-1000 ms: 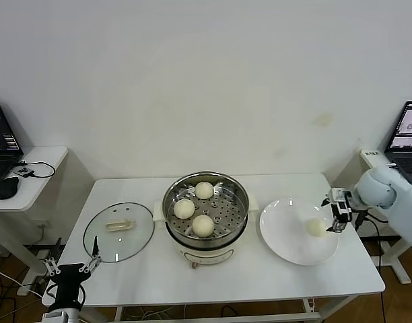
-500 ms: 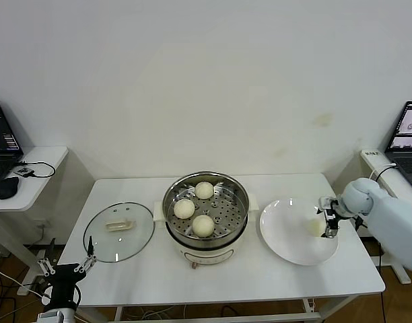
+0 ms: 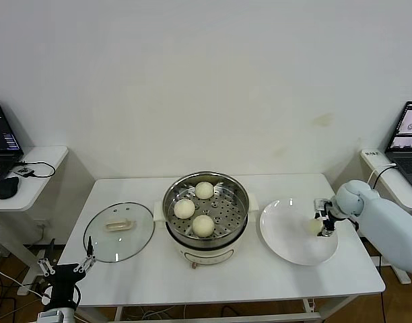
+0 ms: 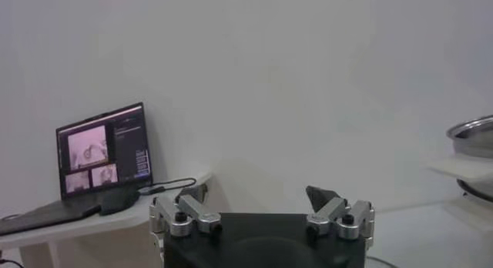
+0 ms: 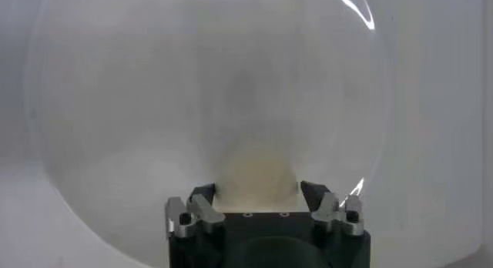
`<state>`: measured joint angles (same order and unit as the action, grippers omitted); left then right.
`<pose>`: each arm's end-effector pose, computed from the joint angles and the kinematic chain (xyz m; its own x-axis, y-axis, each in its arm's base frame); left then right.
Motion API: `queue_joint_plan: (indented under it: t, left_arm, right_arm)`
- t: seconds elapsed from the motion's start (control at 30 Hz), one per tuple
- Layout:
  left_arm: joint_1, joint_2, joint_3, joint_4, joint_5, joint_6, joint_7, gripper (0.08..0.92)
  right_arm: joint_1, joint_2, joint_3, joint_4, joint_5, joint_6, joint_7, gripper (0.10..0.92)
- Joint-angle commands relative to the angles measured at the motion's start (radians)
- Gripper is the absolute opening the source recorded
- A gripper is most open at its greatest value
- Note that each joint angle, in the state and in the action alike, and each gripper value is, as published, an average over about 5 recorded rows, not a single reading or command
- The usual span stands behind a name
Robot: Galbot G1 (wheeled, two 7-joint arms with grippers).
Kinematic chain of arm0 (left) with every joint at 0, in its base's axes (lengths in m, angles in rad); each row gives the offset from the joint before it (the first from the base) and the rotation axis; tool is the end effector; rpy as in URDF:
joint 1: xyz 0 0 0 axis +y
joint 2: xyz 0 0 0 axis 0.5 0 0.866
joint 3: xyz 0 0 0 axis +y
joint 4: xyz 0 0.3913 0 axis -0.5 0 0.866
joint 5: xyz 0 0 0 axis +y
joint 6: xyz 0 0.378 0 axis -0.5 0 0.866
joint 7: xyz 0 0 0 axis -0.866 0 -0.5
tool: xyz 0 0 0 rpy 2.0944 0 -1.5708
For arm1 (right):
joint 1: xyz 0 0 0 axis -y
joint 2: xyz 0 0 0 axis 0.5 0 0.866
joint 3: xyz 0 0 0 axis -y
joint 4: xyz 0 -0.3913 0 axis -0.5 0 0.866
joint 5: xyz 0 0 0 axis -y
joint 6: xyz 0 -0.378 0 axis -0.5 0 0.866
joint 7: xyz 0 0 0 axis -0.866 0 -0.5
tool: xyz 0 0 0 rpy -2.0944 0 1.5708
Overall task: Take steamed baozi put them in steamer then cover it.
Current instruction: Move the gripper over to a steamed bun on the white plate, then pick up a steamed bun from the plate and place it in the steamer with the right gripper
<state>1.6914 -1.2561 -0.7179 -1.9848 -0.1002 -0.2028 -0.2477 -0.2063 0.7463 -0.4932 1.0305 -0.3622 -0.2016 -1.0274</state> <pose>0.1473 0.1376 -0.3693 -0.9715 -0.2266 -0.0694 -0.2369 0.9371 0.2564 0.5609 -0.2429 -0.2730 -0.2788 0.0384 0.9596 -0.9568 0.0746 -0.2810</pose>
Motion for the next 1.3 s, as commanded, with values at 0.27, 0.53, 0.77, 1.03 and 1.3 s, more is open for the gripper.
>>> queue_joint_plan:
  t: [0.27,0.53,0.77,1.03,1.3]
  left_arm:
    - [0.004,0.0,-0.001,-0.004,0.0,-0.002,-0.001,0.823]
    - [0.001,-0.003,0.007,-0.01,0.008,0.002,0.001,0.823]
    - [0.005,0.002,0.003,-0.016,0.006,0.002,0.001,0.823]
    - [0.004,0.001,0.004,-0.023,0.005,0.004,0.001,0.823]
    - [0.005,-0.005,0.006,-0.024,0.007,0.002,0.0,0.823]
  right_arm:
    - [0.036,-0.036,-0.031,0.061,0.041,-0.013,-0.018,0.569]
    - [0.2,-0.169,-0.171,0.247,0.188,-0.06,-0.037,0.544]
    - [0.487,-0.235,-0.389,0.416,0.335,-0.1,-0.034,0.559]
    - [0.805,-0.155,-0.604,0.538,0.54,-0.188,-0.012,0.56]
    - [0.902,-0.007,-0.677,0.587,0.763,-0.307,0.061,0.568]
